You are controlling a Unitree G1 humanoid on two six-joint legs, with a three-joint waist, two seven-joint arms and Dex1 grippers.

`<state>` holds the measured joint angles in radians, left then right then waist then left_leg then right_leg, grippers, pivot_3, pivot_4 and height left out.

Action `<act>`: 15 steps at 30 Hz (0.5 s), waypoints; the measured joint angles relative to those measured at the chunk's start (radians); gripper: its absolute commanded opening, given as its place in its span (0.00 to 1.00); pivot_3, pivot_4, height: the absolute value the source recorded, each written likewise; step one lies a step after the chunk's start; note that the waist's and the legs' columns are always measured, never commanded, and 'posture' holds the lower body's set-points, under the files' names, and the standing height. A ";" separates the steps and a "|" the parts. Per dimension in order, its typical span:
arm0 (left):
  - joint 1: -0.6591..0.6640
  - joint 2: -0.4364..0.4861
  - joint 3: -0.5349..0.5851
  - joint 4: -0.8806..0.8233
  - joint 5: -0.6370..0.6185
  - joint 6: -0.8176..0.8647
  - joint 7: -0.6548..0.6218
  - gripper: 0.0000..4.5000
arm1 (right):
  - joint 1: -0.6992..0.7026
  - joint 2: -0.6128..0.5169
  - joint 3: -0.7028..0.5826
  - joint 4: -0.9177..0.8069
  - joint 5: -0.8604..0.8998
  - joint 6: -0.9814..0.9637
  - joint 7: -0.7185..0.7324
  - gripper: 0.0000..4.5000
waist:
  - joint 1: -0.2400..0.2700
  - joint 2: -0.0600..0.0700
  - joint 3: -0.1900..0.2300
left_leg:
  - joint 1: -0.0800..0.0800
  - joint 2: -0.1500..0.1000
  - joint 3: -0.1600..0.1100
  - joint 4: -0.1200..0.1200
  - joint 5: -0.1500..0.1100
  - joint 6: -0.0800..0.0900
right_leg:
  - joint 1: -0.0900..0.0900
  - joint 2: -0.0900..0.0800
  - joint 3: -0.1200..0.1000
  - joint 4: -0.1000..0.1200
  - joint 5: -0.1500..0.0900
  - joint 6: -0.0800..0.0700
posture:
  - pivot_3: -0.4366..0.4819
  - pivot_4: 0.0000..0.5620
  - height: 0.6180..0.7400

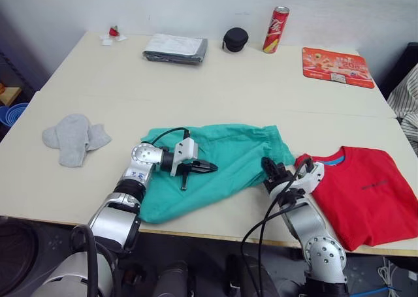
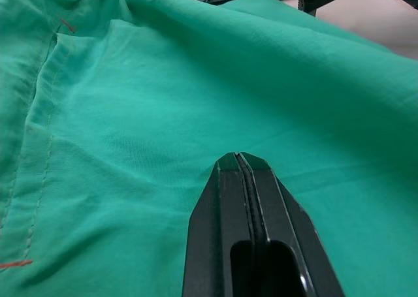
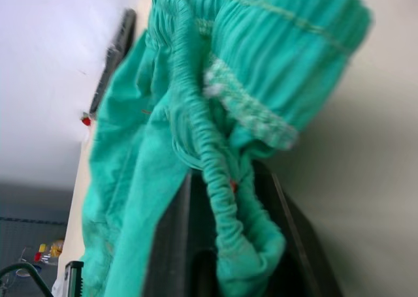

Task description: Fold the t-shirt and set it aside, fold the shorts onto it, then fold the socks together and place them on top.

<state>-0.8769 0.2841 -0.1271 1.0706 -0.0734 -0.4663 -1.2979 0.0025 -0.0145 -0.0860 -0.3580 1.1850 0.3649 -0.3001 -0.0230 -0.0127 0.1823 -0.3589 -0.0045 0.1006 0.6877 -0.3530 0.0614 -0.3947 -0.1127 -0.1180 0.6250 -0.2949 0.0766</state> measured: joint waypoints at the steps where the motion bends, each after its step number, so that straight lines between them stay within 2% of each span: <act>1: 0.000 0.001 0.002 -0.001 -0.001 0.003 0.003 0.00 | 0.011 0.004 0.000 -0.001 -0.029 -0.015 0.018 0.00 | 0.001 0.000 0.000 | 0.000 0.000 0.000 0.000 0.000 0.000 | 0.000 0.000 0.000 0.000 0.000 0.000 | 0.48 0.27 1.00; 8: 0.060 0.036 0.041 -0.119 -0.007 0.081 0.087 0.00 | 0.117 -0.023 -0.045 -0.052 -0.285 -0.158 0.151 0.00 | 0.022 0.001 0.000 | -0.006 -0.002 -0.003 -0.002 0.000 0.000 | -0.004 0.000 0.000 -0.003 0.000 0.001 | 0.48 0.27 1.00; 15: 0.156 0.045 0.051 -0.324 -0.017 0.236 0.178 0.00 | 0.128 -0.131 -0.118 -0.258 -0.451 -0.202 0.172 0.00 | 0.022 0.003 0.000 | -0.011 -0.002 -0.003 -0.002 0.002 -0.001 | -0.009 0.000 -0.001 -0.003 0.001 0.001 | 0.48 0.27 1.00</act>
<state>-0.7208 0.3291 -0.0764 0.7467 -0.0905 -0.2300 -1.1201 0.1305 -0.1457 -0.2035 -0.6161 0.7342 0.1625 -0.1282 -0.0015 -0.0097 0.1819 -0.3700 -0.0063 0.0979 0.6857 -0.3513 0.0608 -0.4037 -0.1123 -0.1191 0.6224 -0.2942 0.0780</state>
